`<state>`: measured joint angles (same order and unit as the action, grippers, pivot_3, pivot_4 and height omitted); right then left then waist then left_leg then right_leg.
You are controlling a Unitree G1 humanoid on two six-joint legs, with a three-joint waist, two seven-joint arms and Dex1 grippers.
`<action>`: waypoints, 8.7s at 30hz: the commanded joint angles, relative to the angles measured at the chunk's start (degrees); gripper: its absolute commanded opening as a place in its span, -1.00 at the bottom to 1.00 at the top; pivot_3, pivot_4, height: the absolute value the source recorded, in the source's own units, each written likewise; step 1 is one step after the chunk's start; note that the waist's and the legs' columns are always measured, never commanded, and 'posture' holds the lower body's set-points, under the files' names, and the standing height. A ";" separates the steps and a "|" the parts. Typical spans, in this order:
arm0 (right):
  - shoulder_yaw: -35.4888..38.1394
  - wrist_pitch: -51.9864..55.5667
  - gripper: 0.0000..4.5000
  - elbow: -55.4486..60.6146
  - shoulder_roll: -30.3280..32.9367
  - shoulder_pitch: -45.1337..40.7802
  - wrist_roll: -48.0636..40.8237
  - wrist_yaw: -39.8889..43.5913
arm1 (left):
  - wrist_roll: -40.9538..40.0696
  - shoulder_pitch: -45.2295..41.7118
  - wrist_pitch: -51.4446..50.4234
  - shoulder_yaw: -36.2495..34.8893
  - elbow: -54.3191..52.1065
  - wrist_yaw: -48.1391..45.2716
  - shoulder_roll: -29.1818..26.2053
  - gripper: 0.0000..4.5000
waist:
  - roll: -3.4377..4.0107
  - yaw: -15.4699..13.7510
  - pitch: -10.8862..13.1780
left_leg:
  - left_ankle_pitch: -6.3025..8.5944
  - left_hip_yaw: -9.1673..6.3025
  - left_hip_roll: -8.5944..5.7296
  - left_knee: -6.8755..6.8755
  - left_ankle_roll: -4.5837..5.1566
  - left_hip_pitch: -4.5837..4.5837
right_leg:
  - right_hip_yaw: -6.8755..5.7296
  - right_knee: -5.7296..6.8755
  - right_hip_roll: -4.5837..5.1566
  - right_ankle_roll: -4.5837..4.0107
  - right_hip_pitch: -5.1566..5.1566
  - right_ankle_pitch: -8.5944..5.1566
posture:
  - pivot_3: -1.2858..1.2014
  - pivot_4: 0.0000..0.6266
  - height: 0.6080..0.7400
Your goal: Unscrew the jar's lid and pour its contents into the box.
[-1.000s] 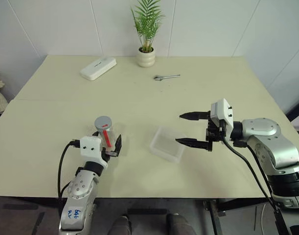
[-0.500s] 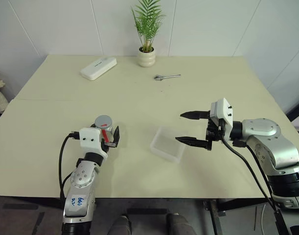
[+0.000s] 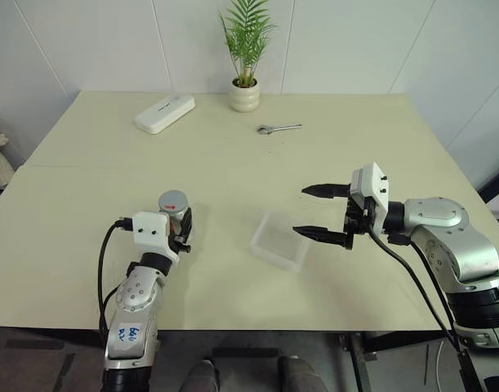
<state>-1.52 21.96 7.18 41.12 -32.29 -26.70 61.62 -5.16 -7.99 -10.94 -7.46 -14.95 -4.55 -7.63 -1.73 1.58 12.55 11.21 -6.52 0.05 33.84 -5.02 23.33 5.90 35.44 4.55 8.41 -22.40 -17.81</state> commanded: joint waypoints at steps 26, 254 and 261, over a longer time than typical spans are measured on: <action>-1.27 26.45 1.00 27.53 -24.15 -7.15 -0.41 -42.21 | -17.65 -29.04 -1.52 9.49 21.31 -56.20 -21.13 -0.12 | 0.01 0.12 0.00 | -0.02 -0.08 0.06 -0.55 -0.02 0.03 | -0.08 0.14 -0.01 0.45 -0.29 0.24 | 0.03 -0.52 1.00; -0.33 28.85 0.99 25.00 -9.20 -9.85 -19.43 -30.54 | -21.96 -42.46 -2.74 11.58 33.56 -80.78 -16.24 -0.12 | 0.01 0.28 0.01 | -0.02 -0.26 0.09 -0.64 0.00 0.16 | -0.23 0.30 -0.03 0.41 -0.48 0.08 | 0.03 -0.52 1.00; -5.51 25.96 0.99 19.46 -14.27 -13.39 -13.76 -30.12 | -21.49 -43.30 -2.09 11.72 33.79 -80.87 -15.07 -0.12 | 0.01 0.29 0.01 | -0.02 -0.27 0.09 -0.66 0.00 0.18 | -0.23 0.29 -0.03 0.41 -0.49 0.07 | 0.03 -0.52 1.00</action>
<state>-7.00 49.80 26.57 27.51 -44.21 -41.84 31.48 -26.30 -49.60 -13.68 4.59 19.50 -85.12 -22.88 -1.71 1.88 12.56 11.20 -6.79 0.14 33.18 -5.03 23.51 5.66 35.76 4.51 8.83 -22.90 -17.74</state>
